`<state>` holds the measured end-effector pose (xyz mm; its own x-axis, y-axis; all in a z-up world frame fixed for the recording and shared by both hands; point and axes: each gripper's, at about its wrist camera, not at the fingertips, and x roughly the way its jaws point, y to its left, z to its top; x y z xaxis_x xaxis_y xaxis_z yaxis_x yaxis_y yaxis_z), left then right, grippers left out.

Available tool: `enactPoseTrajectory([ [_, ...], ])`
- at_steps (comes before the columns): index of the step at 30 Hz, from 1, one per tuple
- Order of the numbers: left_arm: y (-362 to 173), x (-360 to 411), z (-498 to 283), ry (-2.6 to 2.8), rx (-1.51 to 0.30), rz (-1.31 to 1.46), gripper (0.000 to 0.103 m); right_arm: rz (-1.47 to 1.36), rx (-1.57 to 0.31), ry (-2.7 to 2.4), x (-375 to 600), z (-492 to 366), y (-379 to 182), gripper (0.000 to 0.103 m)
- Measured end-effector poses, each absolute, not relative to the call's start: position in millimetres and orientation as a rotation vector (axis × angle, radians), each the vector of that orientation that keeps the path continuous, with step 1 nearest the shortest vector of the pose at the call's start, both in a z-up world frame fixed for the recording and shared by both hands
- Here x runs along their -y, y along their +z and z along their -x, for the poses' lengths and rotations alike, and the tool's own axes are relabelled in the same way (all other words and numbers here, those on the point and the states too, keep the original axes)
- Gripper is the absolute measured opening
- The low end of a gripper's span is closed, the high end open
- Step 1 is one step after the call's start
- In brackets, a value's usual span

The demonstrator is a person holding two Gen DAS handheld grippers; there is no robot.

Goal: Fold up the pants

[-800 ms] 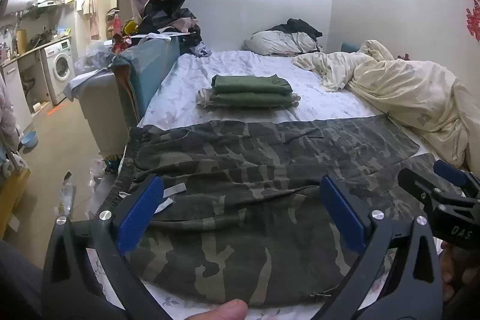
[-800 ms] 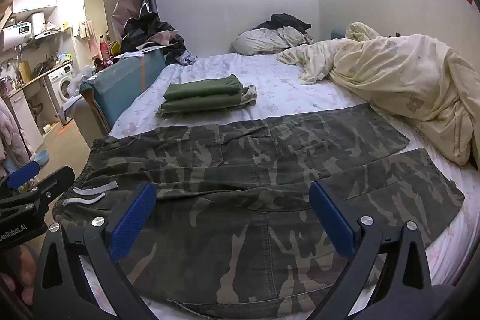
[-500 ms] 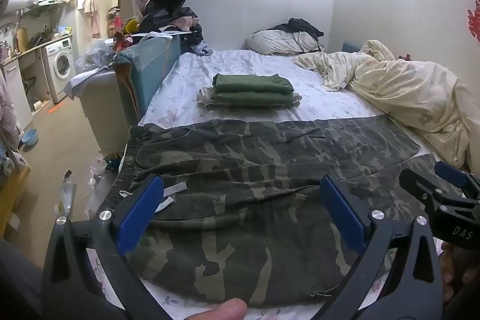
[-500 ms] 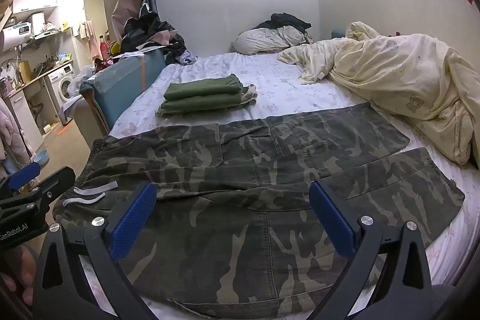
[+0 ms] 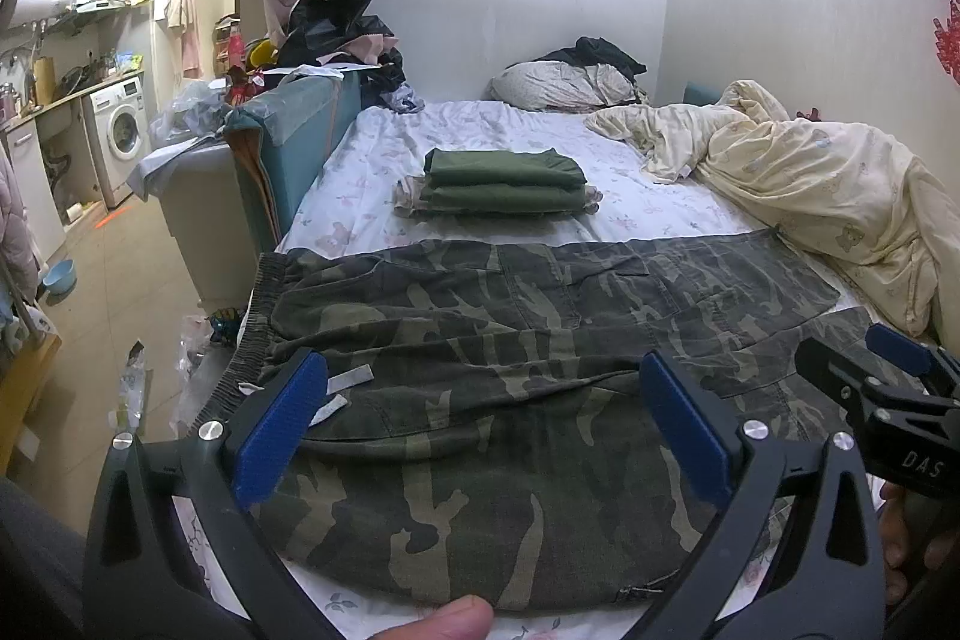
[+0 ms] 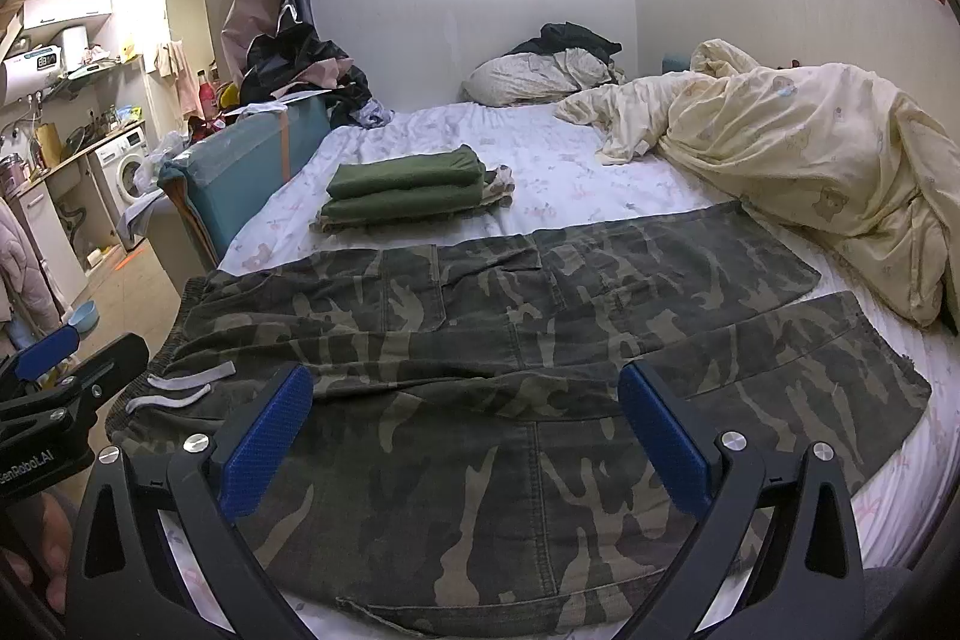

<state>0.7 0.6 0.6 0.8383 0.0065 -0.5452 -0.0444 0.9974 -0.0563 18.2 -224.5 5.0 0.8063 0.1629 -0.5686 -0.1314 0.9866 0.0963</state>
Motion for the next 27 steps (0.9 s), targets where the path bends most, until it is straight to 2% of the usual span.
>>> enactPoseTrajectory([
  [27,0.4,-0.5,-0.8,0.027,-0.571,0.068,0.102,-0.054,-0.618,0.159,223.1,-18.6,3.9,0.103],
])
